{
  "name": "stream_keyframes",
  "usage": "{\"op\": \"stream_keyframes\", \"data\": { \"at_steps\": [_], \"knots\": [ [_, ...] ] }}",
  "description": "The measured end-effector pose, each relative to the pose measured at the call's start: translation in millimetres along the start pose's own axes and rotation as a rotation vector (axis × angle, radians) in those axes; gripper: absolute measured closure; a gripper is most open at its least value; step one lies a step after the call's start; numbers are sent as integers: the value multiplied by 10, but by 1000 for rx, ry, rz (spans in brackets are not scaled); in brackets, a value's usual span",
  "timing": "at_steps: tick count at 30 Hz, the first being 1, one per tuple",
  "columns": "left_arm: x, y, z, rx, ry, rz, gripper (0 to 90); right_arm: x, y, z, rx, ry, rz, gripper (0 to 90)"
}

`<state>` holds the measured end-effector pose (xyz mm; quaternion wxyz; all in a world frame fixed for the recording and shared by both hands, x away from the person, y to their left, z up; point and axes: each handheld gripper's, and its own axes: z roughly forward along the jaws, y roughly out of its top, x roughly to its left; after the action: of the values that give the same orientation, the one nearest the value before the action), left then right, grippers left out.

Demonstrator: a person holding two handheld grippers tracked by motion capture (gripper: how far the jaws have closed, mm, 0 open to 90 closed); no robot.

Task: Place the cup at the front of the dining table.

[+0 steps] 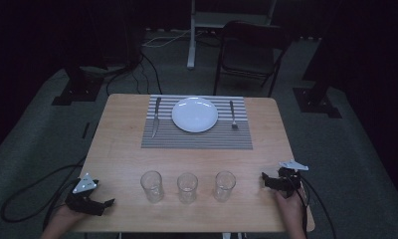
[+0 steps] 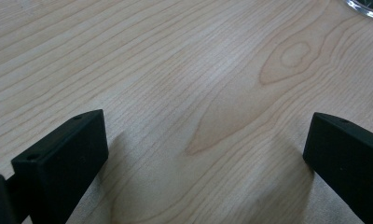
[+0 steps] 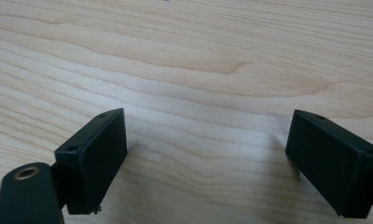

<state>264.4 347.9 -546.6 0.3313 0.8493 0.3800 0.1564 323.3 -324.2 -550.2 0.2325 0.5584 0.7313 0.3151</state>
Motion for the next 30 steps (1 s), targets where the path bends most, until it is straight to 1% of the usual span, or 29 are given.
{"op": "stream_keyframes", "data": {
  "at_steps": [4,10,12,14,18,21,23,26,27,29,30],
  "knots": [
    [5,-8,-7,-1,5,-7,3,7,-16,-17,-1,-7,9,127],
    [18,-10,-13,3,-5,5,3,7,-16,-17,-1,-7,9,126],
    [22,8,-12,17,-9,7,2,7,-16,-17,-1,-7,9,126],
    [20,14,-10,19,-9,6,3,7,-16,-17,-1,-7,9,127],
    [14,16,-11,20,-10,9,4,7,-16,-17,-1,-7,8,126],
    [2,9,-25,11,-11,19,30,7,-16,-17,-2,-7,8,127],
    [-10,13,-25,10,-3,23,34,7,-16,-17,-2,-7,9,126],
    [-37,32,-15,10,-20,16,34,7,-16,-17,-1,-7,9,127],
    [-39,38,-14,8,-36,10,34,8,-16,-17,-1,-7,9,126],
    [-62,62,-14,5,-44,12,34,7,-16,-17,-2,-7,9,127],
    [-72,76,-15,3,-55,13,34,8,-17,-17,-2,-7,9,126]
  ]
}}
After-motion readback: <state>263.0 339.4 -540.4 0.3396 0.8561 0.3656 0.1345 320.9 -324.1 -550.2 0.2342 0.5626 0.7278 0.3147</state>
